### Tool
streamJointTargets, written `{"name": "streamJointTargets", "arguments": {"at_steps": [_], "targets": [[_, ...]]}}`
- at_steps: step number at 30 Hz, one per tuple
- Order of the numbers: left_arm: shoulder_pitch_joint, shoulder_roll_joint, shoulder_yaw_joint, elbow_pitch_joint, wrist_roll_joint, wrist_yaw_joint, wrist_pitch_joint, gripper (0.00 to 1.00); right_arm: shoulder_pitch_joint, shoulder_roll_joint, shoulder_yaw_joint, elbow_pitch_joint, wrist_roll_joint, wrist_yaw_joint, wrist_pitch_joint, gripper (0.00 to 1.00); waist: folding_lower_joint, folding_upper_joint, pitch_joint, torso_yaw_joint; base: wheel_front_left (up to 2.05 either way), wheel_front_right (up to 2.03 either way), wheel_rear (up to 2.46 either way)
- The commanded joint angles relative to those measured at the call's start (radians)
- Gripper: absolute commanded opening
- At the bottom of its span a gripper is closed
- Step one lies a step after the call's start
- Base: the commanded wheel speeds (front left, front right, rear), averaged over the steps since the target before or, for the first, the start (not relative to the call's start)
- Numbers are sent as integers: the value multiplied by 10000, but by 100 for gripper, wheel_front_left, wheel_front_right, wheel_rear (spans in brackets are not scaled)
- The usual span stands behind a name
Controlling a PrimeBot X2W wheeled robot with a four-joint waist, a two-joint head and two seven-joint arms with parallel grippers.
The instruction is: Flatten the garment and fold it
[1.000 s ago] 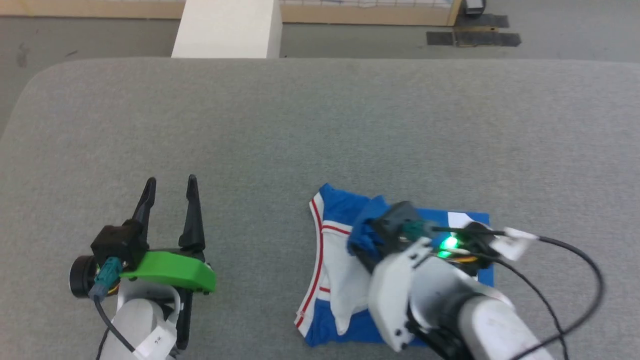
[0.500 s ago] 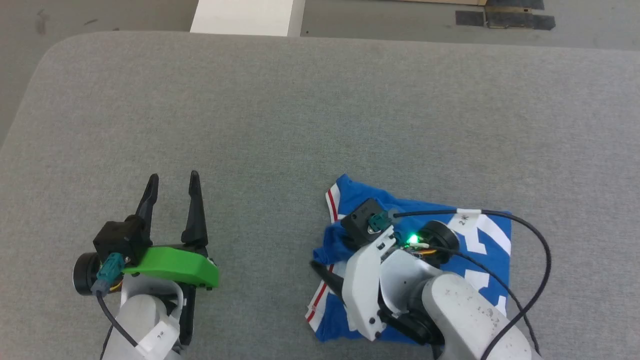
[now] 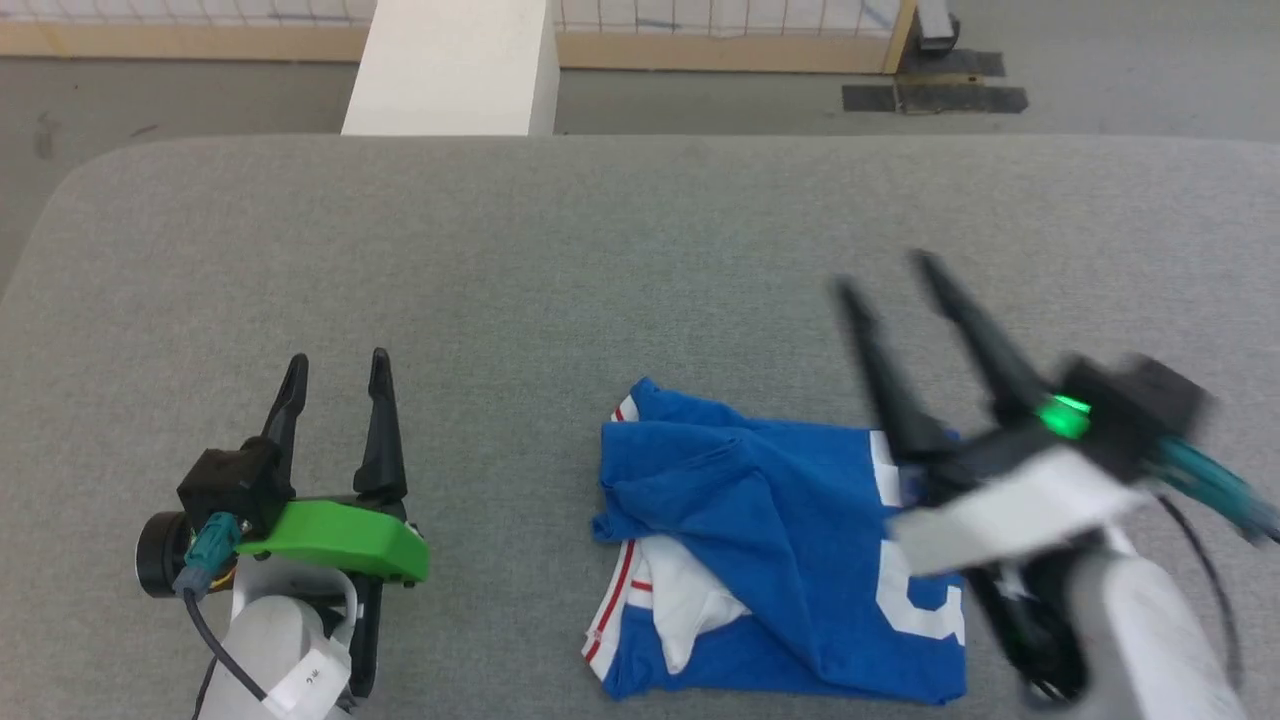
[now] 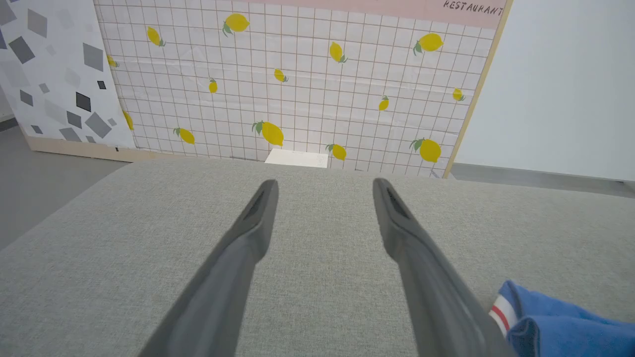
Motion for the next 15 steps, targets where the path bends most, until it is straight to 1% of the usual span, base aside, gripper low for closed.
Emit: {"name": "streamJointTargets", "arguments": {"at_steps": [1,3,6,8,10,15], "targets": [[159,11,20,-53,102,-52,-49,100,446,-4,-438,-108,-31,-15,-325,100,0,0,-134,-135,0,0,0],[204,8,27,-70,112,-65,-49,100,1063,-4,-1288,-33,31,-15,-568,100,0,0,-171,-175,0,0,0],[238,4,4,-42,131,-106,-49,100,1819,-4,-2266,485,610,-15,-491,100,0,0,-223,-196,0,0,0],[250,-1,0,-31,138,-117,-49,100,2092,-3,-2539,797,928,-15,-351,100,0,0,-238,-200,0,0,0],[261,-3,0,-21,143,-130,-49,100,2333,-3,-2700,1213,1213,-15,8,100,0,0,-254,-208,0,0,0],[264,-10,-24,23,164,-159,-49,100,2565,-3,-2712,2461,2207,-15,1526,100,0,0,-241,-163,0,0,0]]}}
